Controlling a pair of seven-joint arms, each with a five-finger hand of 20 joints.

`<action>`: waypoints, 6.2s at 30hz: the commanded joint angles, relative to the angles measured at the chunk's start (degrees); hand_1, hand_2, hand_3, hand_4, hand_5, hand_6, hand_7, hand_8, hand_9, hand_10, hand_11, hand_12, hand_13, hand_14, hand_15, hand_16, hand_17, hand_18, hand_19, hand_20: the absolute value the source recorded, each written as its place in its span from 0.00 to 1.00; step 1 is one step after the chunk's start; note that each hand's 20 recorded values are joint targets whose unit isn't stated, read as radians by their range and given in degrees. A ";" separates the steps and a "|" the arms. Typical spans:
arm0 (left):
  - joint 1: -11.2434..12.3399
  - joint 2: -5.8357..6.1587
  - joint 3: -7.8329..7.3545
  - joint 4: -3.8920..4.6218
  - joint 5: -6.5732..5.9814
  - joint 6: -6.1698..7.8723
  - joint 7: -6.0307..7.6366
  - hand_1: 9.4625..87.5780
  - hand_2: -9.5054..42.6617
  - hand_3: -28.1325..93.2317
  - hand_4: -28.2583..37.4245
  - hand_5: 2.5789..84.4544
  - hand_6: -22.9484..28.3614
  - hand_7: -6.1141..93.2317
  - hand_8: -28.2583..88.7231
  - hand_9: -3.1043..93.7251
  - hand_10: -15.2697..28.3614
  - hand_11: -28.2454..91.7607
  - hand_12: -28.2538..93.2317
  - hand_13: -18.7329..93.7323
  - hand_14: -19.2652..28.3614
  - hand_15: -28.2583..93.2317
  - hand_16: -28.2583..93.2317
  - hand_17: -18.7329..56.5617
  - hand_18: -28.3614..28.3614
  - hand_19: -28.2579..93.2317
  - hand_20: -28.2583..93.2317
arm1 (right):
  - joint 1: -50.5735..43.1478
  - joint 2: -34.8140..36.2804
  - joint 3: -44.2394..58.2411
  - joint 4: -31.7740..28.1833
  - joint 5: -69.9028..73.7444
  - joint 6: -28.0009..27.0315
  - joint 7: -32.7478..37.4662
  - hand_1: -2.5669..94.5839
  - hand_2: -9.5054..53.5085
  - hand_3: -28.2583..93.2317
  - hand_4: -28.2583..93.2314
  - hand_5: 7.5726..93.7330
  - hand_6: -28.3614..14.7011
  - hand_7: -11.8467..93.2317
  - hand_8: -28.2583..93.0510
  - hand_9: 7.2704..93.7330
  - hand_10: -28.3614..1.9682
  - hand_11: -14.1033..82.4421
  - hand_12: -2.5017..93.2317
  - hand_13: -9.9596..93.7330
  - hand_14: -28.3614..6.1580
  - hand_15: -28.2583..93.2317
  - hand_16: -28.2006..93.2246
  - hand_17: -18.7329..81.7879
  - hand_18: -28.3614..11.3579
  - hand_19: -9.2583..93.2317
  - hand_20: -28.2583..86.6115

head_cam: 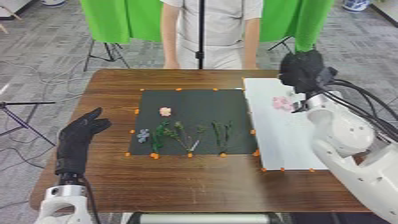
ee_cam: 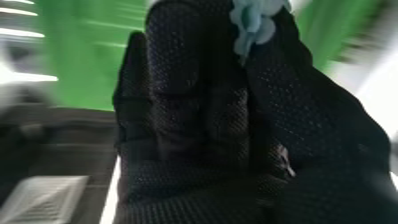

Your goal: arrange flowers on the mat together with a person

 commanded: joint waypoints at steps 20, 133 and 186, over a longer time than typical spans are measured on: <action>0.13 -0.38 1.64 0.88 -0.67 -0.13 -0.68 0.09 0.24 0.82 0.00 0.66 0.54 0.18 0.22 0.59 0.76 0.41 0.40 0.53 0.84 0.43 0.26 0.38 0.72 0.30 0.40 | 29.23 -23.39 -37.55 15.92 3.98 -3.17 -17.45 0.66 0.00 0.74 0.00 0.91 0.78 0.29 0.24 0.99 0.73 0.19 0.34 0.84 0.70 0.52 0.69 0.52 0.43 0.38 0.66; -3.58 0.17 3.93 1.83 1.91 -4.83 -0.33 0.18 0.22 0.79 0.09 0.59 0.54 0.19 0.20 0.54 0.70 0.42 0.37 0.51 0.79 0.40 0.26 0.41 0.71 0.31 0.42 | -49.65 -37.48 31.87 -12.98 77.82 2.49 -45.54 0.07 0.19 0.89 0.08 0.42 0.66 0.20 0.17 0.41 0.49 0.19 0.10 0.38 0.58 0.32 0.27 0.38 0.49 0.10 0.44; -2.71 -1.09 3.07 1.07 2.07 -4.72 -0.89 0.18 0.22 0.79 0.09 0.58 0.53 0.19 0.20 0.55 0.69 0.42 0.37 0.53 0.79 0.41 0.26 0.38 0.72 0.30 0.41 | -50.14 -37.15 30.00 -12.57 79.75 3.14 -43.94 0.08 0.20 0.89 0.08 0.48 0.66 0.22 0.16 0.46 0.49 0.21 0.13 0.44 0.49 0.34 0.33 0.38 0.47 0.10 0.46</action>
